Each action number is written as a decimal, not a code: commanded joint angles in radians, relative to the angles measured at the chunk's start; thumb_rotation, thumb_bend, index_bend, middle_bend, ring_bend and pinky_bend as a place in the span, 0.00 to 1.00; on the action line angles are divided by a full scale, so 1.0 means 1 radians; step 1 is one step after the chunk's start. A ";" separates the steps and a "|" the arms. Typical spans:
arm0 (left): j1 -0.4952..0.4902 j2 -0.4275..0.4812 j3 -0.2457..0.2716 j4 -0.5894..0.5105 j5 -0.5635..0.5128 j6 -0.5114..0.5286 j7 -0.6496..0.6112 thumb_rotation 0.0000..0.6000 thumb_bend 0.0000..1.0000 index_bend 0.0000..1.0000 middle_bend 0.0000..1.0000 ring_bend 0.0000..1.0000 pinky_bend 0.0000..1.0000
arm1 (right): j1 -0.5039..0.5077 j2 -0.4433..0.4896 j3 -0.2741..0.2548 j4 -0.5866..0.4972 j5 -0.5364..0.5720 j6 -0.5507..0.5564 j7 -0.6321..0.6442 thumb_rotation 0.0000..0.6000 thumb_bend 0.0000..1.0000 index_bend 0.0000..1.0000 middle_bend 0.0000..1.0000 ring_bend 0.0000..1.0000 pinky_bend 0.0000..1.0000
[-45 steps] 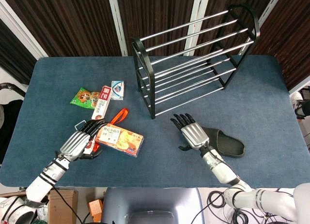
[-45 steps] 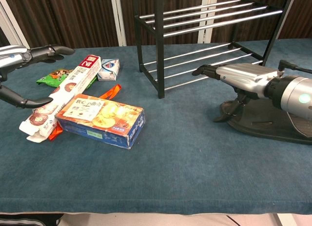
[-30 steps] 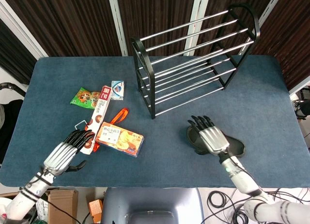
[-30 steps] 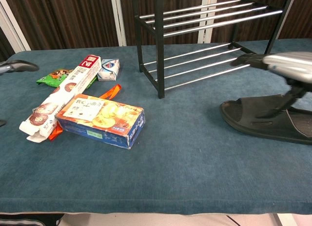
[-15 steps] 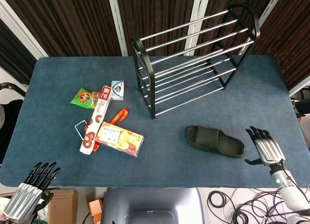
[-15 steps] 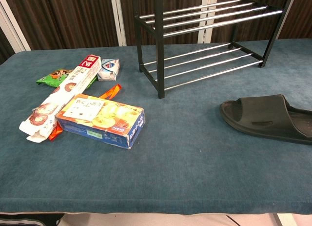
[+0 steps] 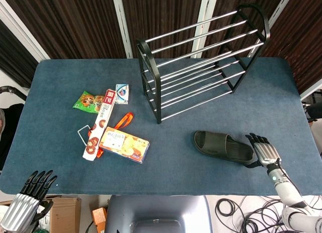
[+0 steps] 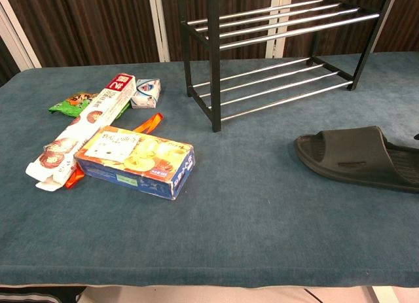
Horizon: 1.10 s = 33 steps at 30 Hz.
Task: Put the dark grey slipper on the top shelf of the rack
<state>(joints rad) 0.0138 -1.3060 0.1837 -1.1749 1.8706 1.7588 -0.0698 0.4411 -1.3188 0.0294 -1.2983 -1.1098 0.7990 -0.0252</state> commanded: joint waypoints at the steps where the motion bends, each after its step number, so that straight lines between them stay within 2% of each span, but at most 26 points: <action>1: 0.000 0.003 -0.002 -0.003 -0.005 -0.003 -0.004 1.00 0.33 0.00 0.00 0.00 0.02 | 0.010 -0.009 0.004 0.006 0.000 -0.023 0.009 0.90 0.03 0.00 0.00 0.00 0.00; 5: -0.002 0.006 -0.007 -0.006 -0.014 -0.013 -0.012 1.00 0.34 0.00 0.00 0.00 0.02 | 0.022 -0.010 0.000 0.007 0.003 -0.065 0.012 0.89 0.03 0.06 0.03 0.00 0.00; 8: -0.003 0.009 -0.008 -0.009 -0.014 -0.015 -0.012 1.00 0.33 0.00 0.00 0.00 0.02 | 0.019 -0.018 0.007 0.013 -0.013 -0.044 0.022 0.89 0.03 0.20 0.13 0.04 0.08; 9: -0.003 0.010 -0.008 -0.010 -0.013 -0.014 -0.011 1.00 0.33 0.00 0.00 0.00 0.02 | 0.015 -0.023 0.011 0.018 -0.019 -0.028 0.024 0.89 0.03 0.33 0.22 0.11 0.18; 10: -0.003 0.011 -0.008 -0.010 -0.011 -0.013 -0.010 1.00 0.33 0.00 0.00 0.00 0.02 | 0.009 -0.032 0.017 0.023 -0.022 -0.008 0.028 0.90 0.04 0.49 0.33 0.24 0.33; 11: -0.003 0.011 -0.008 -0.011 -0.009 -0.012 -0.009 1.00 0.33 0.00 0.00 0.00 0.02 | 0.005 -0.037 0.021 0.026 -0.023 0.004 0.032 0.93 0.05 0.58 0.39 0.32 0.42; 12: -0.004 0.012 -0.008 -0.013 -0.008 -0.012 -0.009 1.00 0.33 0.00 0.00 0.00 0.02 | 0.000 -0.044 0.024 0.030 -0.025 0.017 0.033 0.97 0.06 0.71 0.49 0.45 0.55; 13: -0.004 0.012 -0.008 -0.013 -0.007 -0.012 -0.010 1.00 0.33 0.00 0.00 0.00 0.02 | -0.003 -0.048 0.025 0.032 -0.025 0.023 0.033 1.00 0.07 0.79 0.56 0.52 0.63; 15: -0.004 0.013 -0.008 -0.014 -0.008 -0.015 -0.014 1.00 0.33 0.00 0.00 0.00 0.02 | -0.008 -0.054 0.031 0.032 -0.026 0.037 0.039 1.00 0.07 0.87 0.62 0.59 0.70; 20: -0.003 0.016 -0.008 -0.016 -0.011 -0.018 -0.013 1.00 0.33 0.00 0.00 0.00 0.02 | -0.019 -0.065 0.063 0.025 -0.022 0.074 0.081 1.00 0.07 0.90 0.65 0.62 0.72; 28: -0.001 0.015 -0.011 -0.006 -0.012 -0.014 -0.029 1.00 0.33 0.00 0.00 0.00 0.02 | -0.017 -0.106 0.164 0.036 0.054 0.110 0.163 1.00 0.07 0.92 0.66 0.63 0.72; 33: -0.001 0.019 -0.012 -0.004 -0.017 -0.017 -0.036 1.00 0.33 0.00 0.00 0.00 0.02 | 0.018 -0.136 0.227 0.036 0.112 0.085 0.183 1.00 0.07 0.93 0.67 0.63 0.72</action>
<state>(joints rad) 0.0130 -1.2874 0.1716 -1.1792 1.8541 1.7417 -0.1053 0.4476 -1.4462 0.2436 -1.2610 -1.0093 0.8925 0.1528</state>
